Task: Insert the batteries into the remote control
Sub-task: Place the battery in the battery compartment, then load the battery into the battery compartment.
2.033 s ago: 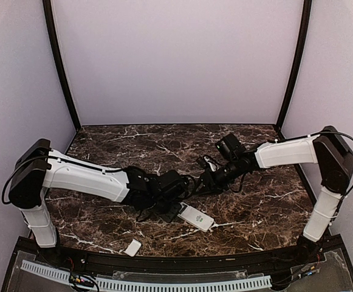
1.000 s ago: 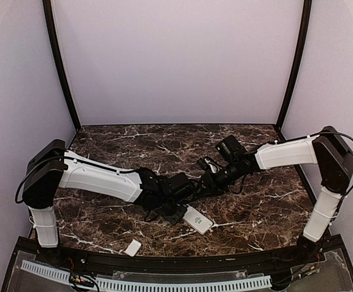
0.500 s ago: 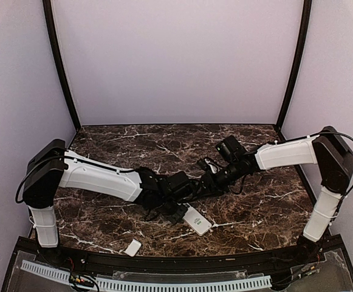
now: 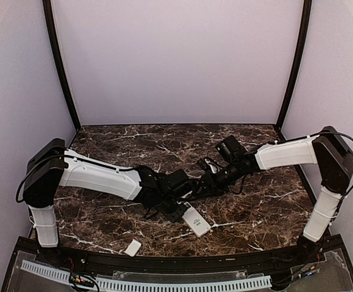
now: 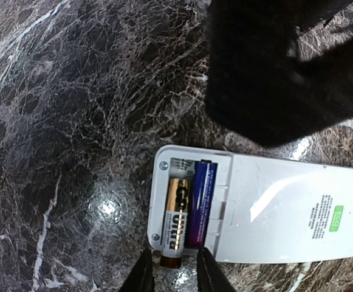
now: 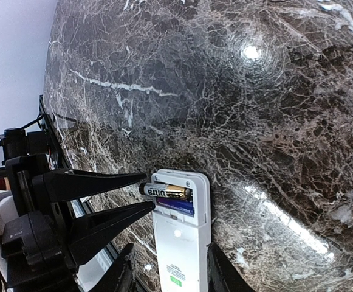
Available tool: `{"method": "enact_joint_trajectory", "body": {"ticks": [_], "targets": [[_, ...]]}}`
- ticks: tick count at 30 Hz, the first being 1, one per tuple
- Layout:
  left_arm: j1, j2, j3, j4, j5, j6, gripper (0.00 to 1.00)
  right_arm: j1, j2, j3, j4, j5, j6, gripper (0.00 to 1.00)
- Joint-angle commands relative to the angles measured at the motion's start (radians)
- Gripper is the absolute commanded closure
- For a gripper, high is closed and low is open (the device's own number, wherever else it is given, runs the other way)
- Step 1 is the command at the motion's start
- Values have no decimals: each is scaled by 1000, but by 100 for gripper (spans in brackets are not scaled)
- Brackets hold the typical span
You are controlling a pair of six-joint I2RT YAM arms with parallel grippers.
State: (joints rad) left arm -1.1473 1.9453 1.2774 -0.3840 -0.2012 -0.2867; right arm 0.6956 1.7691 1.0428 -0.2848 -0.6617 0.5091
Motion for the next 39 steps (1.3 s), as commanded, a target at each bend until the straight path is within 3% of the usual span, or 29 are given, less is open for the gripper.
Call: {"method": "enact_joint_trajectory", "body": {"ticks": [1,8,16,22,26,27,29,39], "targets": [[6,11,5,33,37,35,71,-1,-13,1,2,-4,-13,63],[6,-2,-2,57,58,47,60,-1,-16,9,-13,7,-18,62],[9,-130,-75,142,92,39,48,1,-26,29,-55,91,-15,62],[28,-241,-200,211,102,-46,48,45,-35,61,-110,232,-23,60],[52,-299,-303,244,82,-123,51,114,-12,118,-162,330,-26,49],[57,-304,-333,248,70,-135,51,131,-7,129,-171,357,-25,40],[70,-314,-360,249,53,-168,51,157,4,146,-175,397,-20,4],[87,-327,-448,261,-3,-227,50,261,150,296,-282,513,-86,1]]}}
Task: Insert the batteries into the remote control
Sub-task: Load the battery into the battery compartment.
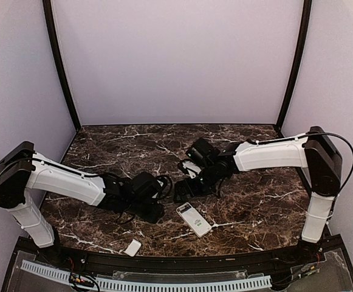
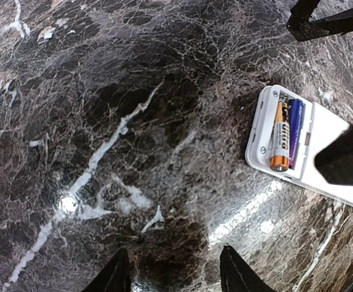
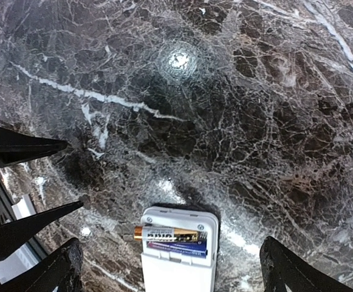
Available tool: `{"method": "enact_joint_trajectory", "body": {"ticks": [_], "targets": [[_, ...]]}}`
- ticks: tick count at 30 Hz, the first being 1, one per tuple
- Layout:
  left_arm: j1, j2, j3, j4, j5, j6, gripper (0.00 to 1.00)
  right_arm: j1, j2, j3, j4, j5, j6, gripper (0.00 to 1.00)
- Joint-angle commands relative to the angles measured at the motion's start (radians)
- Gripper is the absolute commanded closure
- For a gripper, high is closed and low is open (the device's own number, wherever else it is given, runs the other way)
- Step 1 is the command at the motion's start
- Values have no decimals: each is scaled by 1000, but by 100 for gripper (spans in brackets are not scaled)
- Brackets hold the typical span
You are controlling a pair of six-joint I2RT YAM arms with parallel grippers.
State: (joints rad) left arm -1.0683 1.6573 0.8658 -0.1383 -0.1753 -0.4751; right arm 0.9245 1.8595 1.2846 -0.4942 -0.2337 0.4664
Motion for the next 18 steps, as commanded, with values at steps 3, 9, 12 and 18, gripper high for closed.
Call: {"method": "enact_joint_trajectory", "body": {"ticks": [3,9,12,18], "targets": [[10,-46,-53,20,-31,-40,50,37,84,78,-93,118,-51,1],[10,-39,-53,40,-13,-19,50,39,111,104,-91,120,-101,1],[10,-28,-44,38,-8,-11,51,38,119,101,-89,114,-110,1],[9,-19,-37,33,-7,-2,50,39,135,103,-79,77,-124,3]]}}
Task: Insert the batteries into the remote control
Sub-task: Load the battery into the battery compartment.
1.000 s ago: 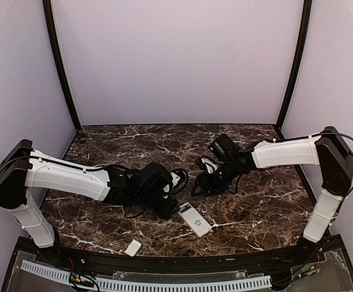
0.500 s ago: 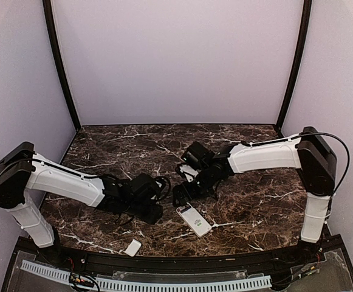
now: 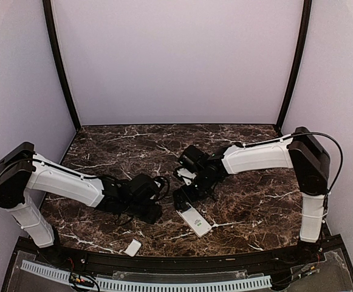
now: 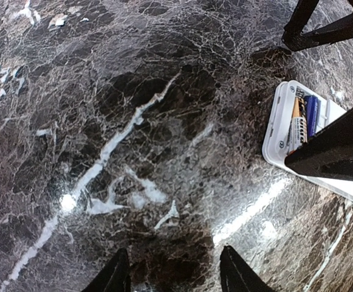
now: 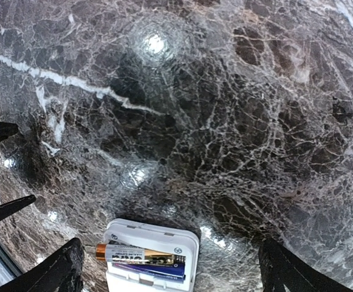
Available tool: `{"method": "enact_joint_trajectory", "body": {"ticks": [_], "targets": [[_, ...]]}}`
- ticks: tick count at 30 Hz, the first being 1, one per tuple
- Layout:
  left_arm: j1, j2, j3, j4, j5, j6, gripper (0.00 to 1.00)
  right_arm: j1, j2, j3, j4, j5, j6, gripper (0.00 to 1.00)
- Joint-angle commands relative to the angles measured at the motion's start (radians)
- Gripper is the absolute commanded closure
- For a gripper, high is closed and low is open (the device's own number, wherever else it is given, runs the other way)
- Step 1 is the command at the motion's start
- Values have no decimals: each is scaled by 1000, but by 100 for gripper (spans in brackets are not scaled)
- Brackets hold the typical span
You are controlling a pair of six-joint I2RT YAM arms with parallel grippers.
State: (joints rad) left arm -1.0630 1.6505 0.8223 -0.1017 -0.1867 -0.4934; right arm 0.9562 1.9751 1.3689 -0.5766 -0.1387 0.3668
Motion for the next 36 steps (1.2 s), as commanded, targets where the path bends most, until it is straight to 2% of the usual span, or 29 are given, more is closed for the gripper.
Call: {"method": "enact_joint_trajectory", "body": {"ticks": [1,13,32,36], "targets": [[4,-12,6,-4,5,16,51,7,19,17,6,-19,-27,4],[5,9,24,-16,6,32,50,7,21,1,19,-54,-42,7],[5,19,33,-25,9,45,51,6,45,10,0,-56,-51,18],[5,24,37,-28,10,48,50,7,44,4,3,-48,-50,25]]}}
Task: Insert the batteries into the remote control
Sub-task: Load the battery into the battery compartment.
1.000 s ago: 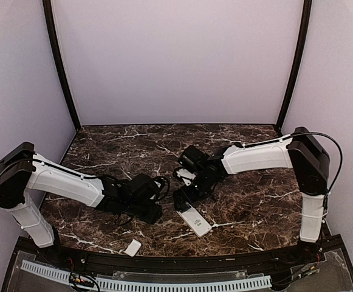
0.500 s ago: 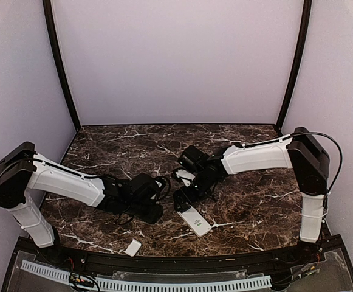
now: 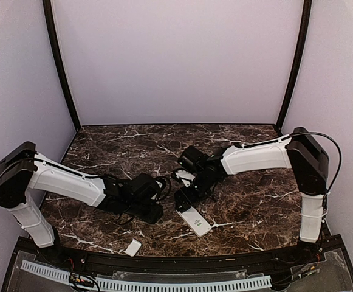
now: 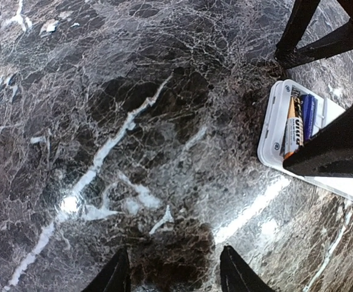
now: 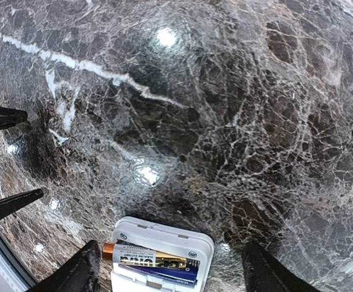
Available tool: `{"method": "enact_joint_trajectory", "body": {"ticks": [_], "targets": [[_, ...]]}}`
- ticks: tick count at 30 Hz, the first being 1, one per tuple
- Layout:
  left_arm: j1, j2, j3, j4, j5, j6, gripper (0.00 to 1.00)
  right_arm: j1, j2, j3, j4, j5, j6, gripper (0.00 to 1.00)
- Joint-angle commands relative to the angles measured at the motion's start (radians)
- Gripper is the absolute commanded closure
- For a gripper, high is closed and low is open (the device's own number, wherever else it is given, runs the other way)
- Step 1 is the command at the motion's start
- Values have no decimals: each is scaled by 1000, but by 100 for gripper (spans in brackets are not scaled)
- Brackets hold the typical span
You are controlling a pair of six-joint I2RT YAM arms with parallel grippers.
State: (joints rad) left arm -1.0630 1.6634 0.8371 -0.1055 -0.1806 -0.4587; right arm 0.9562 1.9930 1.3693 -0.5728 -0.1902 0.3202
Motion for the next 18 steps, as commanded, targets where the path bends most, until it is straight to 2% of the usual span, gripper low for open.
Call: {"method": "enact_joint_trajectory", "body": {"ticks": [1,8,14,18], "targets": [[5,12,24,-25,4,15,50,7,26,4,-2,4,-3,26],[5,19,28,-26,7,17,51,7,27,2,-10,20,-6,27],[4,23,35,-29,7,22,51,7,22,-6,-19,44,-7,36],[5,24,37,-29,5,26,51,7,14,-17,-19,52,-13,37]]}}
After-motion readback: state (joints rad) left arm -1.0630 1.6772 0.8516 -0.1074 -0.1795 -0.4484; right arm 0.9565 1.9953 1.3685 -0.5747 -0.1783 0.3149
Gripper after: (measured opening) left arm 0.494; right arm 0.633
